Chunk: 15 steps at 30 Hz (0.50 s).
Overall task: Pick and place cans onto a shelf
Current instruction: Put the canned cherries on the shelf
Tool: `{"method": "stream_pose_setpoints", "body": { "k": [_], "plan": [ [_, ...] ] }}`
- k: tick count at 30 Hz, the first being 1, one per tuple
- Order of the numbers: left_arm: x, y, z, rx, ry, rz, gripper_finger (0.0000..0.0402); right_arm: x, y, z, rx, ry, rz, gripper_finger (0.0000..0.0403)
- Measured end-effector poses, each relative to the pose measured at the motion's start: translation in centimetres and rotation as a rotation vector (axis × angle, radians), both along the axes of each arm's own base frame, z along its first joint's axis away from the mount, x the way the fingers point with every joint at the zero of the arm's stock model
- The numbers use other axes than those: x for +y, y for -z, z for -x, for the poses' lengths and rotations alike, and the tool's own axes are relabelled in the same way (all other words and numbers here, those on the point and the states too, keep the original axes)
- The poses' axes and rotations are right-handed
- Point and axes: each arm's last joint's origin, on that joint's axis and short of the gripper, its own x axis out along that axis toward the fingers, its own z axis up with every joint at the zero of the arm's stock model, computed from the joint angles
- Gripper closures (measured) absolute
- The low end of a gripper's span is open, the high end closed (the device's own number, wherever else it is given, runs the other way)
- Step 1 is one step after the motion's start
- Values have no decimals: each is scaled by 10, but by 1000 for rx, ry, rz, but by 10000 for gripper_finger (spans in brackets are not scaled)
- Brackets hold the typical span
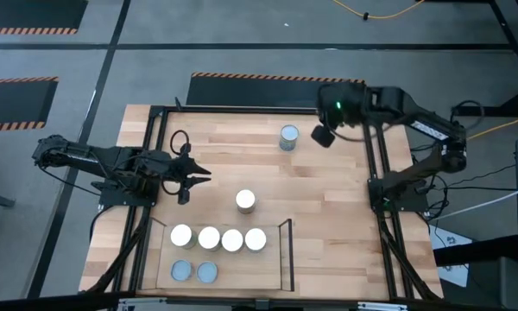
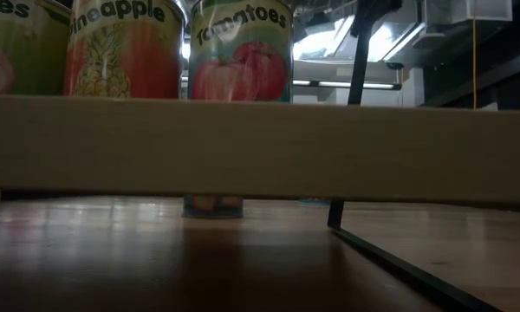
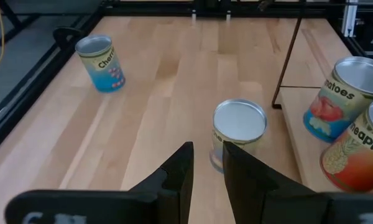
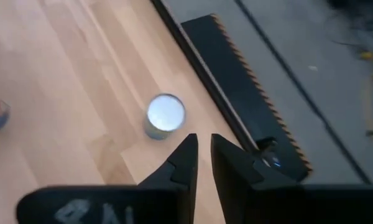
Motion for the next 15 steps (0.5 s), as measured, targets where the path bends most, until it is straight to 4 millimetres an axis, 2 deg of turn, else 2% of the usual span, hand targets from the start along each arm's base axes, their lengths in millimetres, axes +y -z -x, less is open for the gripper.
{"method": "stream_pose_setpoints", "body": {
  "k": [8, 15],
  "plan": [
    [0, 0, 0, 1, 0, 1, 323, -58, 17, -21, -43, -69, -102, 352],
    [0, 0, 0, 2, -1, 2, 323, -94, 53, -45, 19, -91, -229, 352]
  ]
}}
